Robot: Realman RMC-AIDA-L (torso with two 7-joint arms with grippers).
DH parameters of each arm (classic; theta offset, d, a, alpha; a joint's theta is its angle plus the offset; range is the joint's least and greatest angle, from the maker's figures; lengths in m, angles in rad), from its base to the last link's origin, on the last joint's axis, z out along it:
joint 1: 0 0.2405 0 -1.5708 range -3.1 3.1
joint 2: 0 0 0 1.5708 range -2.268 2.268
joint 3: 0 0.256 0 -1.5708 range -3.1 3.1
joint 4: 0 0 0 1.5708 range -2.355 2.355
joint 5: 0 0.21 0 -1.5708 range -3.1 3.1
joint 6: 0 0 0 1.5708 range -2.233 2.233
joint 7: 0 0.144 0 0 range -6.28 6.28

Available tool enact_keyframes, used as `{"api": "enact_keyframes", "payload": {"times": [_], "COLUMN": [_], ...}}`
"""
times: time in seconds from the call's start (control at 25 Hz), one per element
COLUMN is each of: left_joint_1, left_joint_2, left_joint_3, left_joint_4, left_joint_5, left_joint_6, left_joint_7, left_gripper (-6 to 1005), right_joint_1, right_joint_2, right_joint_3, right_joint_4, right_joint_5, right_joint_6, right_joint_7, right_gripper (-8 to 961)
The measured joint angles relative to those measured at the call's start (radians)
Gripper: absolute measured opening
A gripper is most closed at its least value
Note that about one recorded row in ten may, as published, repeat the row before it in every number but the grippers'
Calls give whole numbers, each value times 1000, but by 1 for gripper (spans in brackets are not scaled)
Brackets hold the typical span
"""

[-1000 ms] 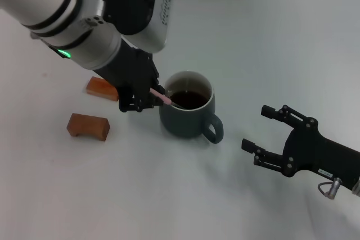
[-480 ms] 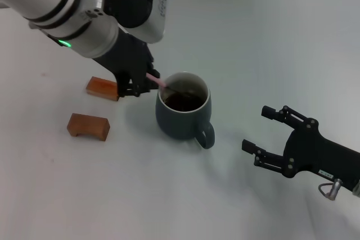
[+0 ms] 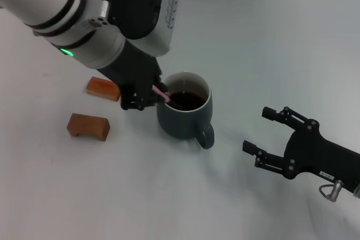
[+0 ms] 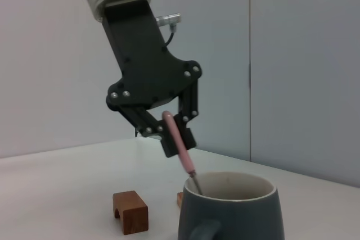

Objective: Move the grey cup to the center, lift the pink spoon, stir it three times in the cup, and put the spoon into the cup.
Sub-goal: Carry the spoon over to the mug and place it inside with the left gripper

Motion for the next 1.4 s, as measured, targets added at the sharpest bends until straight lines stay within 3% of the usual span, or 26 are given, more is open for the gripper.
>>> {"api": "enact_keyframes", "payload": {"times": [0.28,0.76,0.96,1.2,1.4], "left_joint_1": [3,6,25,33,7], "left_joint_2": [-2,-3,1,4,1], "left_joint_3": [34,46,41,6,-39], "left_joint_4": [5,48,64,59,18], "left_joint_5": [108,-18,-9,35,-17], "left_joint_6": [-67,-39,-23,-54,-50], "left_joint_7": [-15,-16,-19,-32,-71], "left_gripper": [132,132,132,132,132], "right_joint_1": [-2,-4,-4,-3,-1], "right_joint_2": [2,2,2,1,0], "right_joint_3": [0,0,0,1,2], "right_joint_4": [1,3,3,5,5], "right_joint_5": [0,0,2,4,5], "right_joint_6": [-1,-2,-2,-2,-2], "right_joint_7": [0,0,-11,-17,-22], "right_gripper": [840,840,840,840,840]}}
